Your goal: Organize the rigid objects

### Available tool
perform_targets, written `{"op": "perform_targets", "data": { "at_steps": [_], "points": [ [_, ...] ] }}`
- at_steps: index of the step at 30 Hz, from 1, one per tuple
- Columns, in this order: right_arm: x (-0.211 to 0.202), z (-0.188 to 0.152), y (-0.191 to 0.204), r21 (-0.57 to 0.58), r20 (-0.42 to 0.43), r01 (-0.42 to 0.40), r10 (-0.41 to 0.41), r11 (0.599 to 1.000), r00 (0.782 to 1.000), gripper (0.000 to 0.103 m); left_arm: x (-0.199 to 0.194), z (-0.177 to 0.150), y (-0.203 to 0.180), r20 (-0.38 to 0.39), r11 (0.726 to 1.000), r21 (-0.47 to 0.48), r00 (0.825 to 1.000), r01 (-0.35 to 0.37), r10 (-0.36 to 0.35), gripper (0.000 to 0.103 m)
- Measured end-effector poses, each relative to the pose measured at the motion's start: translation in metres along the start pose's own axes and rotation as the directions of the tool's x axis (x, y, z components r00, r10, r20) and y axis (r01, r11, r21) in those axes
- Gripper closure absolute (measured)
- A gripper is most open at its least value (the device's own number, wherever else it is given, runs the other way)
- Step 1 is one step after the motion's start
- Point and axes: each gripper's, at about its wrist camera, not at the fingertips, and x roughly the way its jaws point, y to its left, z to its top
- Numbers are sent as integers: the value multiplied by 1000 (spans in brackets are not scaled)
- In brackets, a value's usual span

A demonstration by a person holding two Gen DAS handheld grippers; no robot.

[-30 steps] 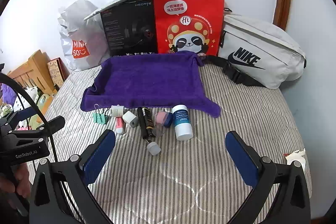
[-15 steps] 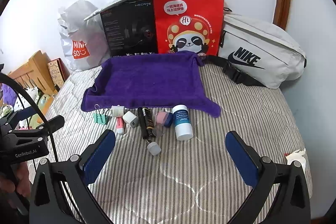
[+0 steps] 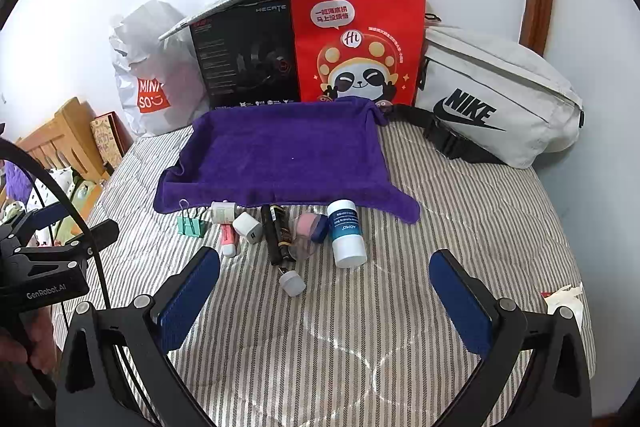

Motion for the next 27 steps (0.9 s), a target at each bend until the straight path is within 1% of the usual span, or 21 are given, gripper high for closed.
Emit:
{"op": "perform_targets", "data": {
  "at_steps": [10, 14, 17, 23, 27],
  "points": [
    [3, 2, 0, -12, -4, 2, -2, 1000, 1000, 0, 2, 0, 1, -5, 1000, 1, 1000, -4, 4, 0],
    [8, 4, 0, -18, -1, -5, 5, 1000, 1000, 0, 11, 0, 2, -14, 1000, 1, 1000, -5, 5, 0],
    [12, 4, 0, -20, -4, -11, 11, 1000, 1000, 0, 28, -1, 3, -30, 1000, 1, 1000, -2, 2, 0],
    [29, -1, -4, -21, -38, -14, 13, 1000, 999, 0, 77, -10, 8, -84, 1000, 2, 996, -5, 5, 2],
    [42, -6, -10, -4, -69, -9, 9, 1000, 998, 0, 112, -16, 12, -122, 999, -33, 992, 25, -29, 6]
  ]
}}
